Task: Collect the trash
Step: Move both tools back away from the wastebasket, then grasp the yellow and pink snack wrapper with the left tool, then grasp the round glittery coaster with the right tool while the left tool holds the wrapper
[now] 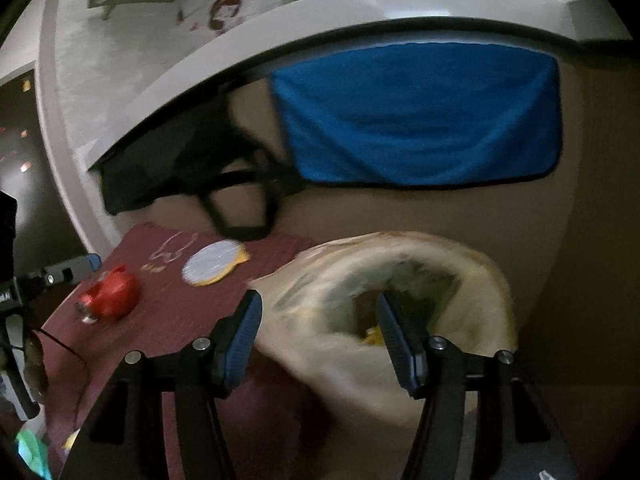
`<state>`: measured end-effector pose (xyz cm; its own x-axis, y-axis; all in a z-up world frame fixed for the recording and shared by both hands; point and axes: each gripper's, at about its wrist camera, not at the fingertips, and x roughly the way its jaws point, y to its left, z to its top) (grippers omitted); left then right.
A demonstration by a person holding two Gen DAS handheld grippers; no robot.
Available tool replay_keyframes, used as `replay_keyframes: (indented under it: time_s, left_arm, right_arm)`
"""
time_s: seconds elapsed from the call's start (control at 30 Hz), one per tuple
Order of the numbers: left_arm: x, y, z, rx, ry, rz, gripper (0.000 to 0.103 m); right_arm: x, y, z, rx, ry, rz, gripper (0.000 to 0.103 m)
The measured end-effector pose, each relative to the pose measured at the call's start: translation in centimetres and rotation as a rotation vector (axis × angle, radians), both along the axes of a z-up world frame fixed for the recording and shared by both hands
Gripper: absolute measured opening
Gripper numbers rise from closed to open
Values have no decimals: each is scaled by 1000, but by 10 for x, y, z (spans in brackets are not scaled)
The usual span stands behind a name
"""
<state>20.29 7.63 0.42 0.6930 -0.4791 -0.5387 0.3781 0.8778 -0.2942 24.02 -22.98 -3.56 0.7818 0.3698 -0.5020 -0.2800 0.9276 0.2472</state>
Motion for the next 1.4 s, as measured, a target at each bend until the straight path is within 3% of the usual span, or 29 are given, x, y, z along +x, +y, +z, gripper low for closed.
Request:
replay_keyframes:
  time_s: [0.23,0.4,0.57,0.73,0.8,0.9,1.07,1.27,1.4]
  left_arm:
    - [-63,13,-34,8,103,-97,61]
    - [-104,7,-53,55,138,-169,61]
    - [-118,-1,-74,123,166,-158,61]
    - [-114,6,-91,106,207,-91,58]
    - [-111,15,-91,78,210,-58,34]
    - [-113,26,-88,50,195,-13,26]
    - [-107,60,-75,8,148,90,25]
    - [-95,130,-54,-66,96,331,25]
    - [-87,168,-36,-76,36,456,25]
  right_arm:
    - [-37,41,-4,-14,3,78,57]
    - [-52,56,-13,7,36,106,57]
    - [-57,66,-16,1,48,116,57]
    - [-63,75,-14,-8,42,135,57]
    - [-65,81,-16,-23,41,145,57]
    - [-63,89,-20,-22,53,163,57]
    - [-52,114,-26,-21,81,212,57]
    - [-34,154,-25,-52,85,271,57]
    - [-15,176,-25,-67,78,288,57]
